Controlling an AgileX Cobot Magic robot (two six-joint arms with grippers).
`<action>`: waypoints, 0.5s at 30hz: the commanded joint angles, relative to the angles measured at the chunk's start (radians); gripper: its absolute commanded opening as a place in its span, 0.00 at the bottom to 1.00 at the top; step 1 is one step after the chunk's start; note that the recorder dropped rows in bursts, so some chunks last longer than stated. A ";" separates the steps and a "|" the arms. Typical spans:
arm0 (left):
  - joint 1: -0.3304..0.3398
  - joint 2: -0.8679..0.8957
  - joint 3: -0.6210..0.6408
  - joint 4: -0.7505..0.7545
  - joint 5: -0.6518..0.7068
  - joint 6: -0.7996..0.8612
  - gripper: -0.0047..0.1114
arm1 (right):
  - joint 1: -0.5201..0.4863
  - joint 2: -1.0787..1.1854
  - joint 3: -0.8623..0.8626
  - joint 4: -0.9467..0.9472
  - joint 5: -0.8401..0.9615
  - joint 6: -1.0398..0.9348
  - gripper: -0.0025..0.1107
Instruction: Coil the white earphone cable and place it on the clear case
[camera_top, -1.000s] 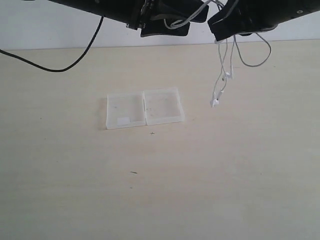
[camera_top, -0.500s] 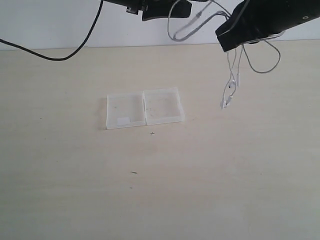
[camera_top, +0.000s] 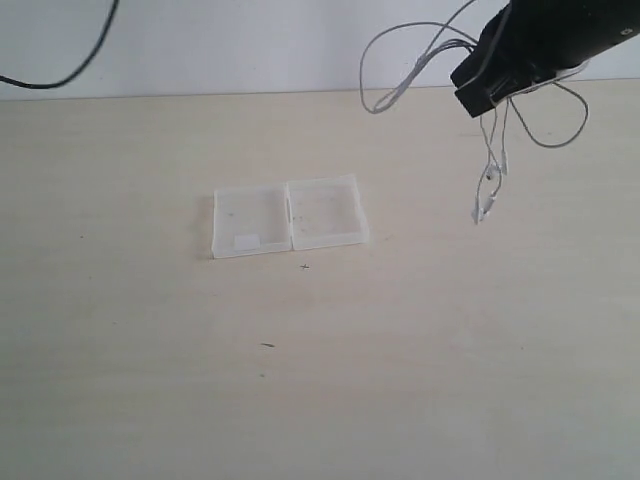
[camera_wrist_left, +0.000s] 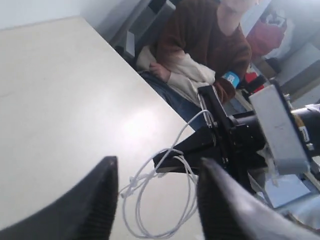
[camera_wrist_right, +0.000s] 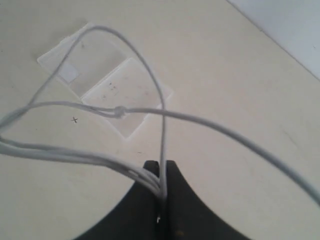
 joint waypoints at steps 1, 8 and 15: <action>0.135 -0.073 -0.007 -0.054 0.075 0.034 0.16 | 0.000 0.088 -0.134 -0.024 0.135 -0.010 0.02; 0.285 -0.180 0.017 -0.096 0.075 0.065 0.04 | 0.106 0.237 -0.354 -0.144 0.285 -0.030 0.02; 0.387 -0.286 0.146 -0.218 0.075 0.158 0.04 | 0.190 0.384 -0.496 -0.160 0.338 -0.135 0.02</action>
